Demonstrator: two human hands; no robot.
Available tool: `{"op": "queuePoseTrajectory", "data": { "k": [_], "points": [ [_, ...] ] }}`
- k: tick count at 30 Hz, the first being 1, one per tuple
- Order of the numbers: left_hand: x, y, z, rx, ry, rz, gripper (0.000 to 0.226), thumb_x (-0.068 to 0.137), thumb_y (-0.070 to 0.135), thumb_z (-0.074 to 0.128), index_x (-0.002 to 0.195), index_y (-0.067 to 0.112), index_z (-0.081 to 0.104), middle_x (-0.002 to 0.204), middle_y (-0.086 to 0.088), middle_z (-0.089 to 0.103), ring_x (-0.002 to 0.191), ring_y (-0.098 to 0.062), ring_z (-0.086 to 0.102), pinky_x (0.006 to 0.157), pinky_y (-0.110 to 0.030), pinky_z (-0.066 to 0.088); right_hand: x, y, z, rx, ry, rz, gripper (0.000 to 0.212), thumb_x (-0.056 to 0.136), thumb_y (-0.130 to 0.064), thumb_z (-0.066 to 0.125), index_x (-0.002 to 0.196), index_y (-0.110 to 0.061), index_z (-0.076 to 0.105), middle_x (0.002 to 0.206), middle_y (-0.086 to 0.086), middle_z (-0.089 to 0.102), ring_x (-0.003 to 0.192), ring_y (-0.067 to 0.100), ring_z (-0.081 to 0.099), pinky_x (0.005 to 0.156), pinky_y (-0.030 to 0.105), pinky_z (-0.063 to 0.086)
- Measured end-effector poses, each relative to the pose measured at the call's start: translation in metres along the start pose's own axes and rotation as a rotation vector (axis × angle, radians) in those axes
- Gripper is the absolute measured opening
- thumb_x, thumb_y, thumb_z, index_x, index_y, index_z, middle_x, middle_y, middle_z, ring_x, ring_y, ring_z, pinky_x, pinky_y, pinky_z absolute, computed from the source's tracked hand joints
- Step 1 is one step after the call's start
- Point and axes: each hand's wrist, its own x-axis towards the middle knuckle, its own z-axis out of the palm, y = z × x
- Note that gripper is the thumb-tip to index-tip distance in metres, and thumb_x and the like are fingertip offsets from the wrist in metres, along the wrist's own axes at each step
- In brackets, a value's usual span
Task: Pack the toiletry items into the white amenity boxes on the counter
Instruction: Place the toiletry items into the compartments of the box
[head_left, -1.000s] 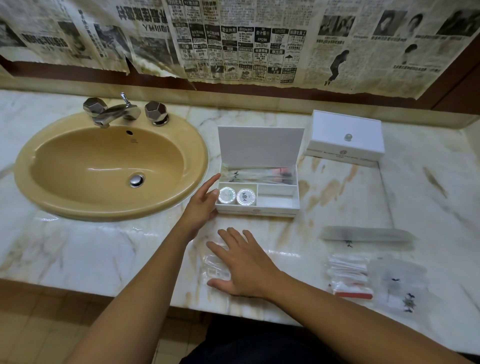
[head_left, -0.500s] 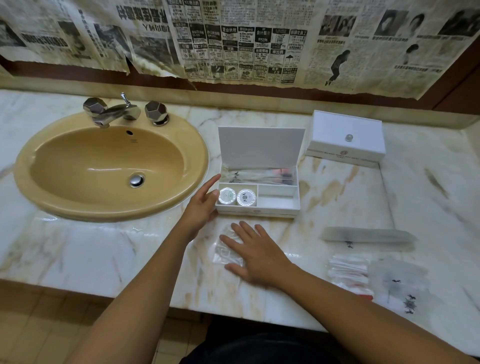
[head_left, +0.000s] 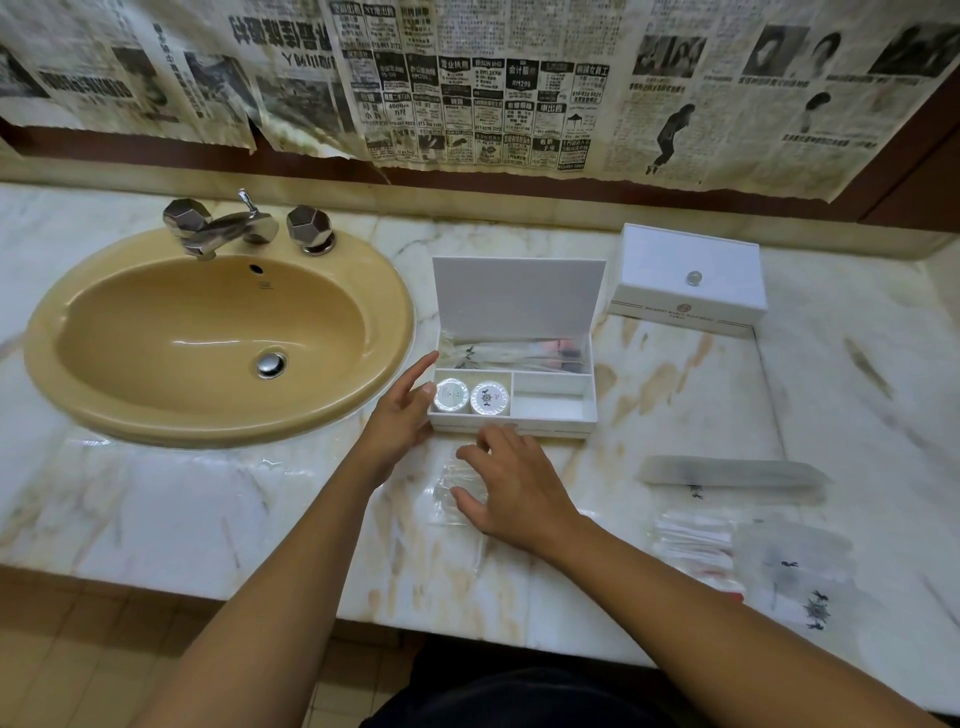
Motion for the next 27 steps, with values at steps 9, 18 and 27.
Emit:
{"op": "queuePoseTrajectory", "data": {
  "k": [9, 18, 27],
  "points": [
    [0.002, -0.003, -0.001, -0.026, -0.017, 0.000, 0.038, 0.104, 0.027, 0.045, 0.124, 0.059, 0.053, 0.096, 0.009, 0.045, 0.099, -0.015, 0.042, 0.076, -0.019, 0.045, 0.005, 0.004, -0.029, 0.107, -0.357, 0.016, 0.022, 0.084, -0.033, 0.061, 0.104, -0.024, 0.065, 0.094, -0.003, 0.062, 0.088, 0.021, 0.060, 0.069, 0.030, 0.042],
    [0.001, -0.001, -0.001, -0.017, -0.001, -0.016, 0.038, 0.103, 0.029, 0.046, 0.119, 0.063, 0.053, 0.100, 0.003, 0.043, 0.098, -0.014, 0.042, 0.074, -0.013, 0.050, 0.002, 0.001, -0.035, 0.036, -0.671, -0.121, 0.032, 0.086, -0.012, 0.055, 0.112, -0.025, 0.067, 0.104, 0.002, 0.057, 0.103, 0.022, 0.054, 0.069, 0.027, 0.028],
    [-0.001, 0.000, -0.001, -0.016, -0.002, -0.010, 0.037, 0.104, 0.029, 0.045, 0.122, 0.060, 0.051, 0.095, 0.011, 0.045, 0.101, -0.012, 0.044, 0.072, -0.010, 0.051, 0.004, -0.001, -0.036, 0.018, -0.624, -0.184, 0.036, 0.086, -0.009, 0.056, 0.117, -0.024, 0.066, 0.106, 0.004, 0.057, 0.103, 0.026, 0.052, 0.071, 0.028, 0.024]
  ]
}}
